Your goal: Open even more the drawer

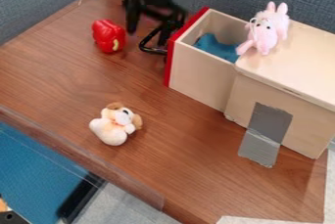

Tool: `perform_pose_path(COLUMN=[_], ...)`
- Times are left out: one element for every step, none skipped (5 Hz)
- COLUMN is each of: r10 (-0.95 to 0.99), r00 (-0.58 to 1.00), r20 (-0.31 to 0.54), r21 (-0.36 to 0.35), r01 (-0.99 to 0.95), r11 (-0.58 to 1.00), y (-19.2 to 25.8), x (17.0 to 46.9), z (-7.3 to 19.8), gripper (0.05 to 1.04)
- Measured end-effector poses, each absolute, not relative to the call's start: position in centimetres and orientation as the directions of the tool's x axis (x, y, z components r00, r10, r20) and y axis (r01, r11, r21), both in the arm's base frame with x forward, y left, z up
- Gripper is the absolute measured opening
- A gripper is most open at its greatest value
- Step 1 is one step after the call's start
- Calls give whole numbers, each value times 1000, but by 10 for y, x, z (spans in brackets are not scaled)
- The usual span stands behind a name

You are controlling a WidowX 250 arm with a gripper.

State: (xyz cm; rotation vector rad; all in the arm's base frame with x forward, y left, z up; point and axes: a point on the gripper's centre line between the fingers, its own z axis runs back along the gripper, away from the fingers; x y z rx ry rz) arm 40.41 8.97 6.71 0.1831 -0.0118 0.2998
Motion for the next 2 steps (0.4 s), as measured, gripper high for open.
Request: perform_pose_path(r10=[286,267], r00=[949,943], r20=[136,200], r21=[141,114], r01=[-304,-293], r11=[942,949], y=[88,87], x=[410,409], z=[110,135], gripper=[1001,1001])
